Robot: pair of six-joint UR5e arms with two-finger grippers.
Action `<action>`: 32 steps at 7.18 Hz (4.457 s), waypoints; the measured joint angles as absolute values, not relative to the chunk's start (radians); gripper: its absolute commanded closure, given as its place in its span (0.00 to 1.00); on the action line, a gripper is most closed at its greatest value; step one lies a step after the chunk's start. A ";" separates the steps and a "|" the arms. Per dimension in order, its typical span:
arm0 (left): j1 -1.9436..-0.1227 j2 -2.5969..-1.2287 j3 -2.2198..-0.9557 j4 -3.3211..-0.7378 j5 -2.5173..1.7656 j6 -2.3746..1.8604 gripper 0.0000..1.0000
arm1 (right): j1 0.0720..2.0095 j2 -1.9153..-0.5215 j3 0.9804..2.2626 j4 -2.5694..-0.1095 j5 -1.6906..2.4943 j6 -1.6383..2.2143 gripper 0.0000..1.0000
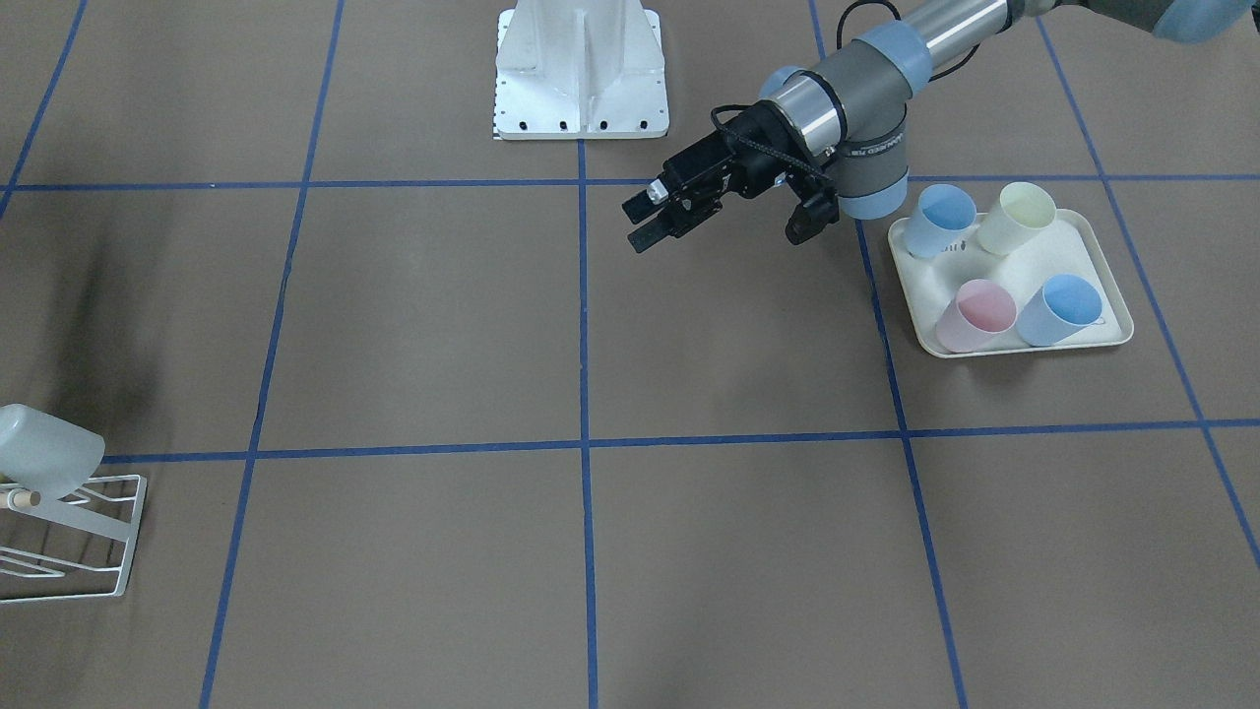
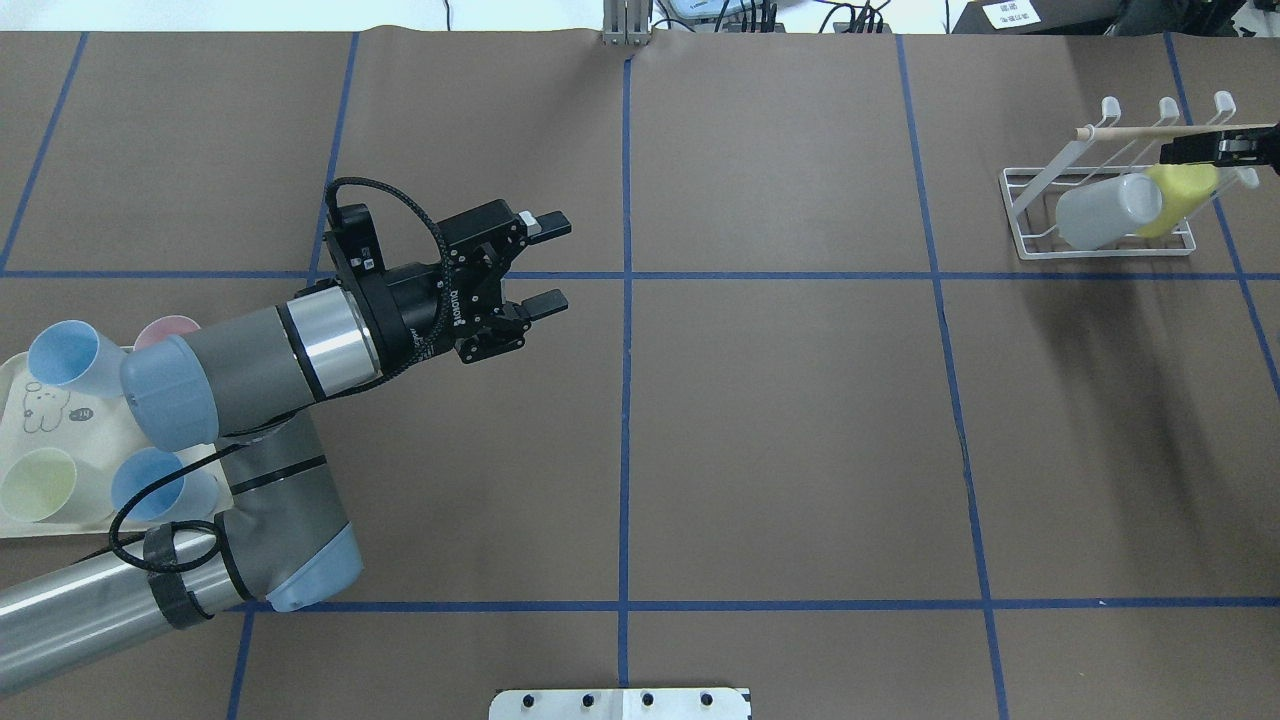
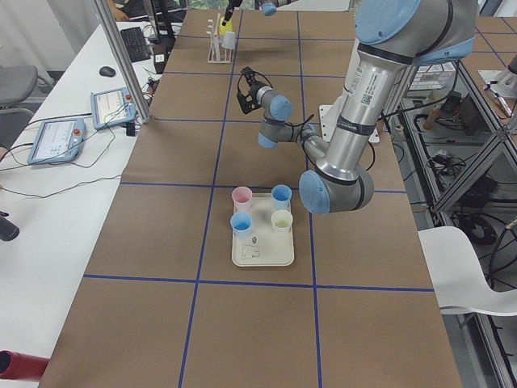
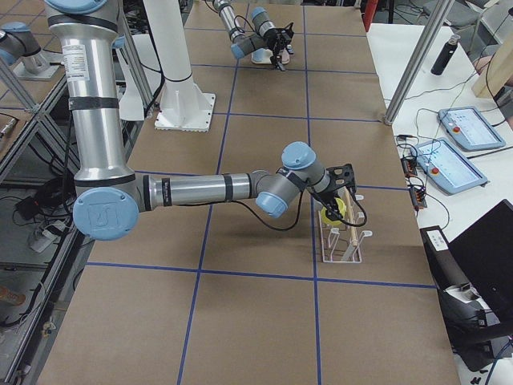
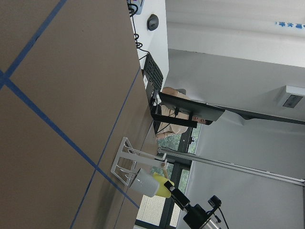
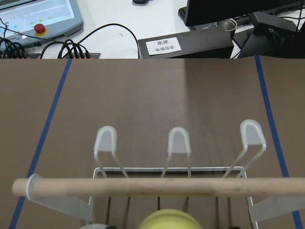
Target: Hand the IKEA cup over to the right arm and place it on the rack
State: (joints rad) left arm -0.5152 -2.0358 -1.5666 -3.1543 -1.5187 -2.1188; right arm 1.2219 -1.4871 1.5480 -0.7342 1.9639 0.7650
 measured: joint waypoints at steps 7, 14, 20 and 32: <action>-0.939 -1.782 -1.577 -2.949 -1.933 -1.533 0.01 | 1.215 -1.605 1.755 -0.724 2.083 0.895 0.01; -1.229 -1.569 -1.651 -2.366 -2.236 -0.708 0.00 | 1.208 -1.653 1.808 -0.723 2.149 0.942 0.01; -1.161 -1.446 -1.663 -2.216 -2.303 -0.670 0.01 | 1.201 -1.653 1.810 -0.721 2.151 0.942 0.01; -1.257 -1.483 -1.677 -2.214 -2.419 -0.677 1.00 | 1.201 -1.653 1.829 -0.721 2.159 0.947 0.01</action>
State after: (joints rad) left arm -1.2573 -1.4832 -1.6769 -2.2143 -2.4186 -0.6771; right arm 1.2011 -1.6534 1.8290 -0.7213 2.1587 0.9473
